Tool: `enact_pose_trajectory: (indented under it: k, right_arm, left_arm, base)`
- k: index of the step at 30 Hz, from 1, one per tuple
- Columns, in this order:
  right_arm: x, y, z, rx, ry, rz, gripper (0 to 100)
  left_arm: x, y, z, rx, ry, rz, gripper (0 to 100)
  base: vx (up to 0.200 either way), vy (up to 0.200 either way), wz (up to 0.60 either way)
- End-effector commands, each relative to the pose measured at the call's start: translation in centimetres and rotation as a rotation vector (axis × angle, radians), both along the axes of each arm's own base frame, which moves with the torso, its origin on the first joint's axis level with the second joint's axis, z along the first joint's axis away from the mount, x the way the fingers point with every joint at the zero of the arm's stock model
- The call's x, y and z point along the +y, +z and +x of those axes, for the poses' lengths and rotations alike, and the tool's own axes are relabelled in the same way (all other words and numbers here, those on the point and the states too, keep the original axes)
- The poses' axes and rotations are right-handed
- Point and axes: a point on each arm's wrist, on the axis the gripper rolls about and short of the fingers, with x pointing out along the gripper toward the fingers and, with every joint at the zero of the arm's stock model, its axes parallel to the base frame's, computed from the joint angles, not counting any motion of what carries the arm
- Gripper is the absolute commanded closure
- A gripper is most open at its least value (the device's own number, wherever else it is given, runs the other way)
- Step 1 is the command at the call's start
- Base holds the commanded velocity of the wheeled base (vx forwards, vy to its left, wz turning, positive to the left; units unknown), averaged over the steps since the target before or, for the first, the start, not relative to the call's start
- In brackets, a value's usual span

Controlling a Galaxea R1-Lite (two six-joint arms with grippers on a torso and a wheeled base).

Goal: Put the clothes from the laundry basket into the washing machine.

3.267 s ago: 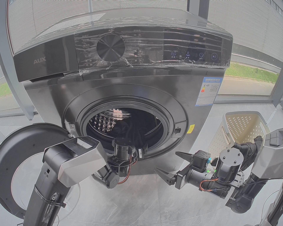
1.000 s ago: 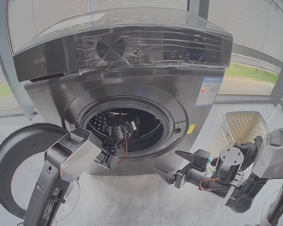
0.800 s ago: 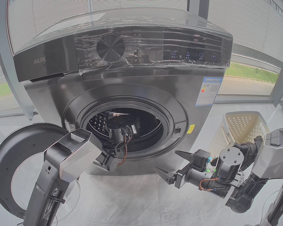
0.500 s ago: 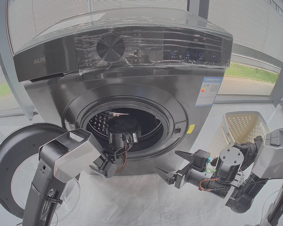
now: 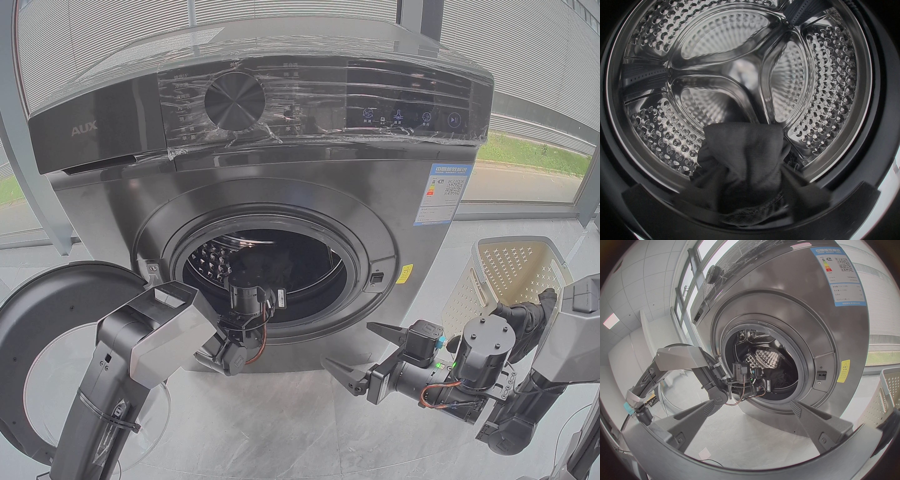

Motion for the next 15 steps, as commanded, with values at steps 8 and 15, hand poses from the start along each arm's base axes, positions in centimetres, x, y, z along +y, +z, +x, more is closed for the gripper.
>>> enact_pose_trajectory:
  k: [8, 15]
  right_arm:
    - [0.0, 0.0, -0.1, 0.0, 0.003, 0.001, 0]
    - [0.0, 0.0, -0.1, 0.006, 0.004, 0.005, 0]
  left_arm:
    - [-0.5, 3.4, 2.5, -0.16, 0.015, -0.138, 100]
    - [0.4, 4.7, 3.6, -0.213, 0.038, -0.163, 100]
  base:
    - [0.0, 0.0, 0.0]
    - [0.0, 0.0, 0.0]
